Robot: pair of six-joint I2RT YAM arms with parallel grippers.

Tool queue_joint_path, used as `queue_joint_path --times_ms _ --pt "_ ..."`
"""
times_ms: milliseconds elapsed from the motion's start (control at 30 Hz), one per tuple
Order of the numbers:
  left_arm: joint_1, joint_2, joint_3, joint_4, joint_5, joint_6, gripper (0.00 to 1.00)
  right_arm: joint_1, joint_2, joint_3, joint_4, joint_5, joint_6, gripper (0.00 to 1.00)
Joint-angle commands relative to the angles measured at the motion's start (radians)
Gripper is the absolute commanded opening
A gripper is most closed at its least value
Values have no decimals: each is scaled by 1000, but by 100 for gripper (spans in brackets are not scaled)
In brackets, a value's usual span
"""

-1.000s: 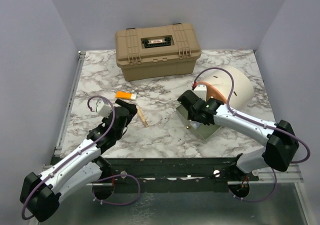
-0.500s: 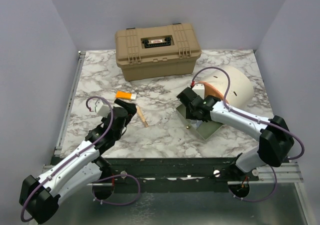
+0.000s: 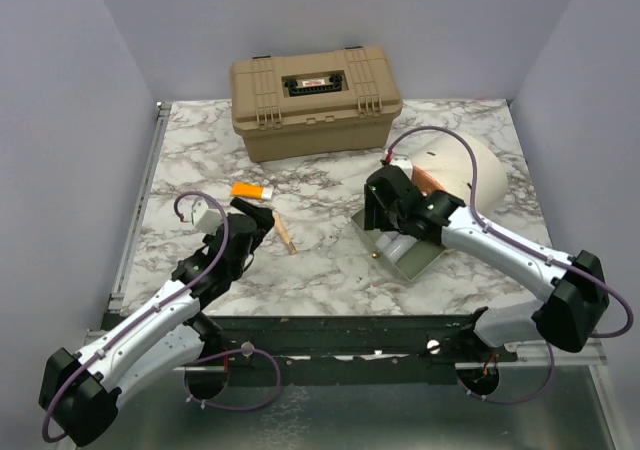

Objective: Organize the makeup
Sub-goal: Place the makeup in the drawer, then pick up the makeup from the center of the board.

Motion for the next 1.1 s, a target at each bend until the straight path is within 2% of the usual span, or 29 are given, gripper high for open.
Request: queue_joint_path --times_ms 0,133,200,300,700,867,1067 --pt "4 -16 -12 8 5 2 89 -4 -39 27 135 -198 -101 66" --pt "3 -28 -8 7 -4 6 89 -3 -5 36 217 -367 -133 69" --pt "2 -36 -4 6 -6 16 89 -2 32 47 246 -461 -148 66" --pt "2 -52 30 7 7 76 90 6 103 88 220 -513 -150 62" --pt "4 -203 48 -39 -96 205 93 31 296 206 209 -530 -186 62" --pt "3 -232 55 -88 -149 205 93 38 436 357 168 -533 -216 62" --pt "2 -233 112 -121 -139 309 93 42 629 559 189 -481 -320 74"
